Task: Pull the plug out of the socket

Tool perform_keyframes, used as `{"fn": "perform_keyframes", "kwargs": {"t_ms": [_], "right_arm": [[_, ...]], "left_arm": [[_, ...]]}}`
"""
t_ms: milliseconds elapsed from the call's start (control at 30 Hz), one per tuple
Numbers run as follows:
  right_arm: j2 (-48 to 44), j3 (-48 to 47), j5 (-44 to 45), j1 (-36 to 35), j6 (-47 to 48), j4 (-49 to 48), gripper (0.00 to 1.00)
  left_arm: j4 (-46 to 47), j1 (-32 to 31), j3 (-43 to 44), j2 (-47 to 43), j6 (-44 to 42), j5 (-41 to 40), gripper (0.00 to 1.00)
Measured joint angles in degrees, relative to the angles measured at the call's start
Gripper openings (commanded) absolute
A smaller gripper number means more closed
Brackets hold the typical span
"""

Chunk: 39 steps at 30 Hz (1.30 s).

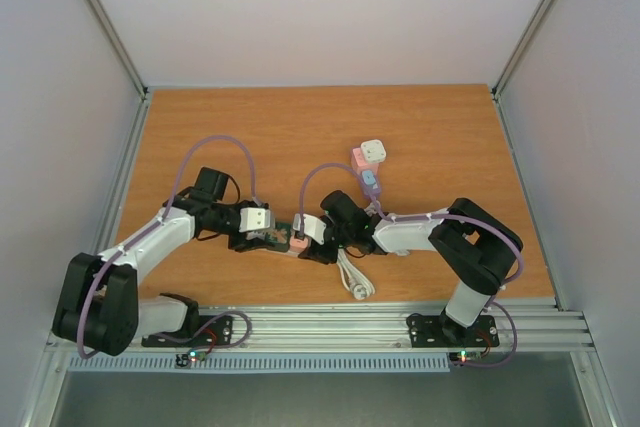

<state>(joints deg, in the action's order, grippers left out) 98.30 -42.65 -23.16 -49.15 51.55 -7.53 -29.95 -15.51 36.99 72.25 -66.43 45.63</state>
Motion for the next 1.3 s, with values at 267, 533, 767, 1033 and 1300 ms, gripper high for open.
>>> {"fn": "perform_keyframes", "kwargs": {"t_ms": [267, 533, 767, 1033, 1300], "right_arm": [[0.00, 0.07, -0.02, 0.00, 0.35, -1.18, 0.32], [0.00, 0.09, 0.61, 0.00, 0.33, -1.09, 0.32], [0.11, 0.39, 1.88, 0.09, -0.24, -0.98, 0.34], [0.11, 0.44, 2.29, 0.11, -0.76, -1.09, 0.52], [0.07, -0.11, 2.75, 0.13, -2.82, -0.52, 0.76]], "left_arm": [[-1.99, 0.00, 1.64, -0.02, 0.17, -0.02, 0.28], [-3.28, 0.04, 3.13, -0.17, 0.22, 0.46, 0.26], [-5.66, 1.73, 5.20, -1.07, 0.20, 3.17, 0.24], [-12.52, 10.75, 10.40, -3.34, -2.49, 7.78, 0.24], [-17.03, 14.43, 17.73, -3.23, -0.98, 4.50, 0.25]]}}
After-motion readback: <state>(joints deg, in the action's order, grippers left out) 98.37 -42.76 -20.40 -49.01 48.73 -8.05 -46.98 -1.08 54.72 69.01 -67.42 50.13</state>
